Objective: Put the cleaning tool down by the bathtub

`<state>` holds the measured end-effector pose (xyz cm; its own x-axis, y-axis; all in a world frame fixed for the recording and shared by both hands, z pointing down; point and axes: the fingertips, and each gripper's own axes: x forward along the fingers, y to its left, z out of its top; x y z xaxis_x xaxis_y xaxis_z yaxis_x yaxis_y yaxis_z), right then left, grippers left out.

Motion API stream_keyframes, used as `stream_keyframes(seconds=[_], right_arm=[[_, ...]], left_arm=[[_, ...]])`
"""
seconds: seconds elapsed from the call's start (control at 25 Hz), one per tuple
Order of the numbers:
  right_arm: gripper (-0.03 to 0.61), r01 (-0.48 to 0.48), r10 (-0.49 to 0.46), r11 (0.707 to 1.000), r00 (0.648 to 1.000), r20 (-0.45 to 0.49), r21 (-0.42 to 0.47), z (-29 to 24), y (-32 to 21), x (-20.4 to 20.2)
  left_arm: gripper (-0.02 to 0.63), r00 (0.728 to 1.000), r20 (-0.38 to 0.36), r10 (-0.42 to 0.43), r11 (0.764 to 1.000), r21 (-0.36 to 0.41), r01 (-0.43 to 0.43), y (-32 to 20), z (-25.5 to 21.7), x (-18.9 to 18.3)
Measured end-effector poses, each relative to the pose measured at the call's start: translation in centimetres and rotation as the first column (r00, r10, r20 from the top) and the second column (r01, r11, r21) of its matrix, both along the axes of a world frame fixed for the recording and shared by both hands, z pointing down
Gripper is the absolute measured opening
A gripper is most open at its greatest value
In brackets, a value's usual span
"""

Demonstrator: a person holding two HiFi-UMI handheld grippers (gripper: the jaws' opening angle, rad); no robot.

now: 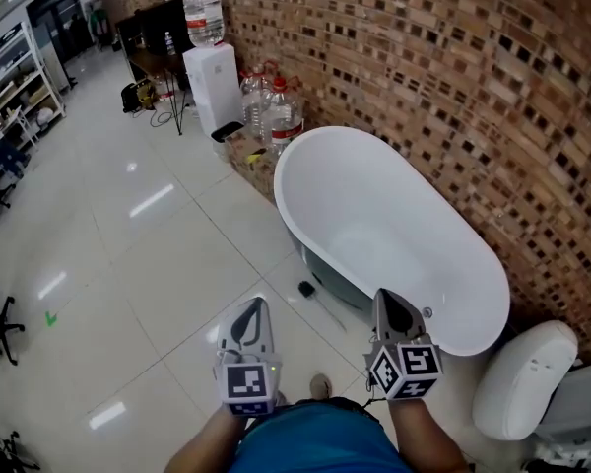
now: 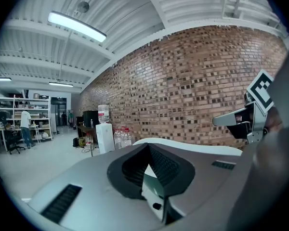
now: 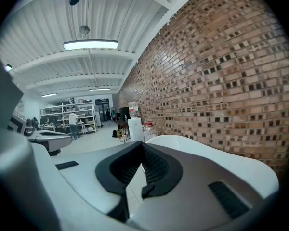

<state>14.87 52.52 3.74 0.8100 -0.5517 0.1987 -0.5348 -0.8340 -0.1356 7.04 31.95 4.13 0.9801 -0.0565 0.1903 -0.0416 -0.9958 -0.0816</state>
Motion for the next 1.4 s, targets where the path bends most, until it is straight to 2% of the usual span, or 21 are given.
stream_keyframes(seconds=[0.4,0.8,1.0,1.2,1.4], right_arm=[[0.012,-0.015,0.015,1.0,1.0,-0.003,-0.014,0.5,0.8,-1.6],[0.012,-0.038,0.038,0.999,0.999,-0.012,-0.019,0.6,1.2,-1.2],[0.012,-0.036,0.036,0.999,0.999,-0.003,-0.022,0.9,1.2,-1.1],[0.012,-0.033,0.033,0.999,0.999,0.011,-0.021,1.4,1.1,-1.2],[0.012,-0.032,0.032,0.999,0.999,0.016,-0.016,1.6,0.7,-0.8]], left_arm=[[0.005,1.0,0.01,0.004,1.0,0.003,-0.004,0.1,1.0,-1.3],[0.005,0.995,0.023,0.092,0.995,0.024,-0.093,2.3,1.3,-0.8],[0.005,0.996,0.028,0.084,0.996,0.039,-0.085,2.0,1.2,-0.5],[0.005,0.997,0.016,0.071,0.997,0.002,-0.071,1.7,1.4,-0.2],[0.005,0.997,0.011,0.076,0.997,0.021,-0.076,1.3,1.6,0.5]])
